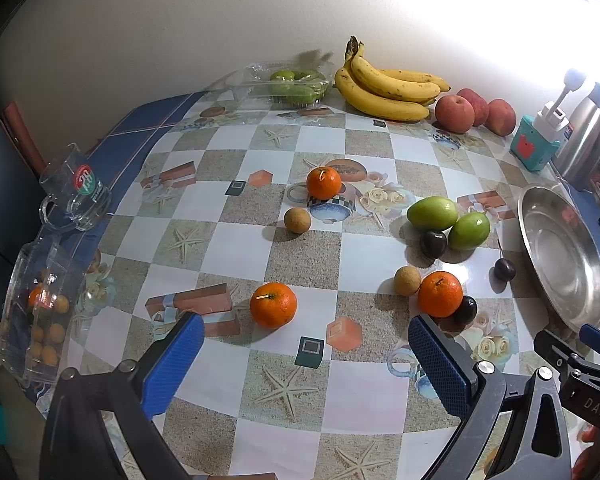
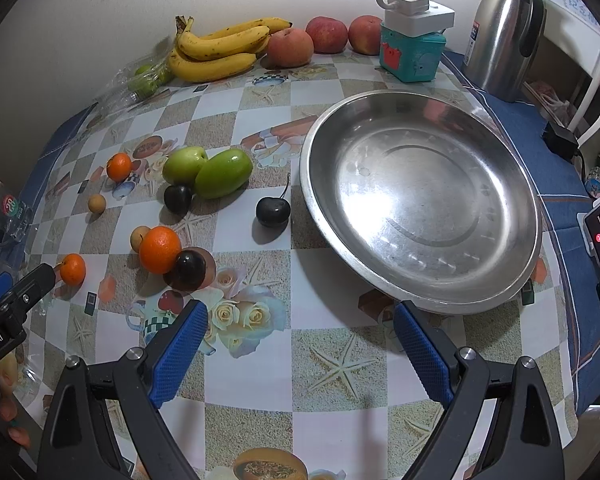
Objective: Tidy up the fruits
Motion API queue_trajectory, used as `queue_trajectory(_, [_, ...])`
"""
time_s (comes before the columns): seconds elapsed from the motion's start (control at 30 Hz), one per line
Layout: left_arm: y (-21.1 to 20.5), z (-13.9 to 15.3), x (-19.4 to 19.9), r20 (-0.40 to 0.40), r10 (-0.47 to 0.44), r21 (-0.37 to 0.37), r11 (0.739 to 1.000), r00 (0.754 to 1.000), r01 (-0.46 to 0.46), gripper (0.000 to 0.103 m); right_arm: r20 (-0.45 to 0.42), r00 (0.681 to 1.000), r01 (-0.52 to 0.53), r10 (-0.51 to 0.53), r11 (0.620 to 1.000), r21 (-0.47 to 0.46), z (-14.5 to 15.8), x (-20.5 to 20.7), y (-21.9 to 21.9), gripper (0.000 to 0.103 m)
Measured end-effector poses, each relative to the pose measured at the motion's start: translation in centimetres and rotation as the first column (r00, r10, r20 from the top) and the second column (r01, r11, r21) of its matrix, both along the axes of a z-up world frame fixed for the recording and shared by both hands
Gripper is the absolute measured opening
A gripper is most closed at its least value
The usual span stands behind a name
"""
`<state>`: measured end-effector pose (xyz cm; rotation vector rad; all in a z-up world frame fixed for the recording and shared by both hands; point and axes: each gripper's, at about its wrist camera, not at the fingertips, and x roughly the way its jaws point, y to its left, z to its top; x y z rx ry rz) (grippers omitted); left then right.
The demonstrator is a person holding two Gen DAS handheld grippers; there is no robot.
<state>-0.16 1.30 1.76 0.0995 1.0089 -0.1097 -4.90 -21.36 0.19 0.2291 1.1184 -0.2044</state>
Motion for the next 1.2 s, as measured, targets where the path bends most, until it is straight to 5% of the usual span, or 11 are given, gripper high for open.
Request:
queue_trajectory(0.53, [1.4,0.5,0.7,0.020,0.001,-0.044,0.999,1.000,0.000,0.103,0.004,1.000,-0.015,0.015,1.000,-0.011,0.1,0.4,0.5,0.094])
queue_trajectory(0.87, [4.5,0.7,1.8,0.050,0.019,-0.074,0.997,0.999,-0.015,0.103,0.068,0.990,-0.129,0.125,0.989,0.070,0.7,2.2,3.1,0.094])
queue_trajectory(1.2, [5.6,-1.8,2.8,0.001,0.007,-0.082,0.997,1.000,-0.007,0.103,0.010,0.977,-0.214,0.214,0.972,0.097,-1.7,4.2,5.0,0.094])
